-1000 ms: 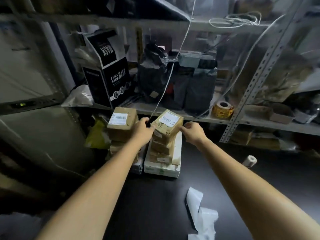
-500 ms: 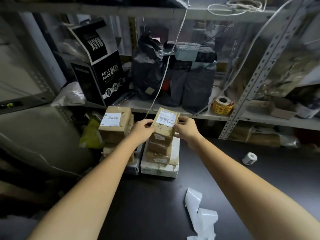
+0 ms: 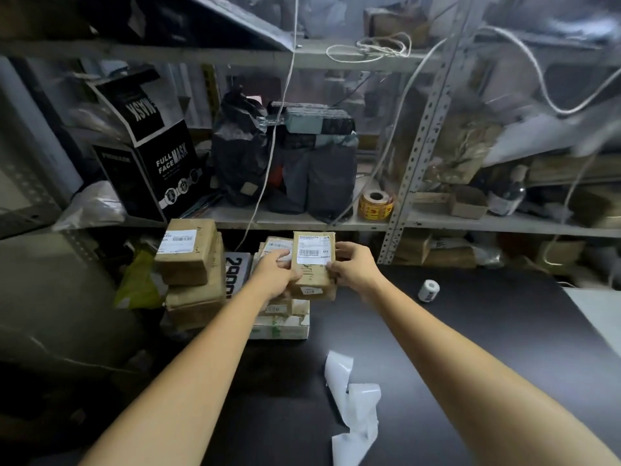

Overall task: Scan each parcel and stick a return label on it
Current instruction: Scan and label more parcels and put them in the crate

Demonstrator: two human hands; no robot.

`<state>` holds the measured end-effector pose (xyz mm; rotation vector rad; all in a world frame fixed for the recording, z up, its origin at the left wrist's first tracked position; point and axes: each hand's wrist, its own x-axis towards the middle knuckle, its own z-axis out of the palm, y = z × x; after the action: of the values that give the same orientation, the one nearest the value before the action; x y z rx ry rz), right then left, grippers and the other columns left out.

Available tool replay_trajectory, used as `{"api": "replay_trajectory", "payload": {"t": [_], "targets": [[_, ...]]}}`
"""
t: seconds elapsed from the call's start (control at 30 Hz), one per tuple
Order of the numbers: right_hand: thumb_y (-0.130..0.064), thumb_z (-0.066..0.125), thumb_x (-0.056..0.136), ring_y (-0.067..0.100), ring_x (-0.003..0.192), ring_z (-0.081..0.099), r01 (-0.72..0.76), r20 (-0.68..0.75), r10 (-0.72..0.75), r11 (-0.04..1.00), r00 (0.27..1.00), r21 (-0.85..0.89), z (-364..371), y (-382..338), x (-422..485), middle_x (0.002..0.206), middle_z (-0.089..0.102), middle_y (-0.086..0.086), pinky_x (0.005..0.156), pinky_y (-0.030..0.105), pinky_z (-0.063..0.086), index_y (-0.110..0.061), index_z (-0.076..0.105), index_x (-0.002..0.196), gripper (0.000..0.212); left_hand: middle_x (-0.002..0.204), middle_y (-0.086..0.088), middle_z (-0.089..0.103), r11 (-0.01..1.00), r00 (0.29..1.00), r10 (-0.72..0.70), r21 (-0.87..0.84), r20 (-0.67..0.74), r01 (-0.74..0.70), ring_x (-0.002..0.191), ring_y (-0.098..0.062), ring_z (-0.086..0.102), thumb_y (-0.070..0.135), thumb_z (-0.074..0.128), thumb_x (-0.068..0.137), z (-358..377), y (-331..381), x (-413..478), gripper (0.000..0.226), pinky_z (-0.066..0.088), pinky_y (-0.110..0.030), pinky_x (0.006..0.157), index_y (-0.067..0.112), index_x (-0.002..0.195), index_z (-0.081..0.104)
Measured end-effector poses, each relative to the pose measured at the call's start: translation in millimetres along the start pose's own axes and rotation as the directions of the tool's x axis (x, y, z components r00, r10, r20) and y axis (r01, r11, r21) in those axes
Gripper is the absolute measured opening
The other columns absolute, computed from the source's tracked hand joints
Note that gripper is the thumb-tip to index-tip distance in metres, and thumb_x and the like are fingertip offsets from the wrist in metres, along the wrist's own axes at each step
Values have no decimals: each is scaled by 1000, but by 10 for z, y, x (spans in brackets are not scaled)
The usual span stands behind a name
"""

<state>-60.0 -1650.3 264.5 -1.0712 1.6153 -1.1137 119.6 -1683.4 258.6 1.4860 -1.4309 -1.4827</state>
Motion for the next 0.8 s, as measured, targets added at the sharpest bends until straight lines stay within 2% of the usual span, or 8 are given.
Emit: {"api": "replay_trajectory", "payload": {"t": [0.03,0.17,0.23,0.33,0.47,0.57,0.63,0.8], "targets": [[3,66,88,21,108,66,8,-8,-8,1000,1000,0,-120,12,-73,121,67,4,86,45,59,-11,57,133,47,113,-1,67,1000,1000,1,-11,28,-1,95,-20,67,0,68,85,103,16,-14,66,56,-29,67,18,143,43],[3,65,89,21,109,65,-12,-24,12,1000,1000,2,-670,156,-365,123,66,6,87,45,59,-9,57,131,45,116,-3,67,998,993,16,54,121,-22,106,-22,65,0,69,84,619,12,-115,64,55,-43,93,23,140,48],[2,65,90,24,111,65,-31,-39,30,999,999,-21,-942,296,-493,123,66,8,88,47,58,-7,56,132,45,118,-1,67,997,988,30,62,151,-40,109,-22,63,1,70,83,909,-45,-199,63,53,-45,96,24,139,50],[2,64,90,21,106,66,-80,-58,79,997,995,-4,-1267,600,-688,117,66,4,86,45,59,-7,55,132,43,120,-2,67,999,984,12,38,180,-19,110,-22,63,-1,70,83,1345,-199,-350,63,55,-44,94,25,138,52],[2,64,89,21,106,66,-157,-91,156,988,984,-4,-1672,1123,-929,119,65,2,82,42,61,-11,55,130,43,111,0,69,998,976,-56,5,211,56,102,-19,67,-8,66,83,1937,-450,-559,59,60,-36,80,21,133,56],[2,65,89,21,110,64,-204,-95,200,978,975,-35,-1985,1514,-1089,123,63,1,85,43,59,-12,54,130,45,117,-9,67,995,973,-96,10,211,96,106,-26,65,-12,64,82,2394,-674,-740,59,58,-42,86,14,135,54],[3,64,88,20,110,63,-232,-98,225,971,969,-59,-2174,1754,-1175,124,61,-2,87,43,59,-14,54,129,46,120,-8,66,994,975,-113,30,192,109,108,-25,64,-10,64,82,2668,-836,-867,59,57,-45,89,16,134,54],[6,64,87,18,111,61,-258,-49,254,961,966,-104,-2455,2220,-1299,124,60,-3,89,42,58,-14,54,129,48,117,-5,65,985,979,-170,17,114,169,103,-21,65,-5,66,83,3122,-1207,-1122,58,59,-37,83,24,132,55]]}}
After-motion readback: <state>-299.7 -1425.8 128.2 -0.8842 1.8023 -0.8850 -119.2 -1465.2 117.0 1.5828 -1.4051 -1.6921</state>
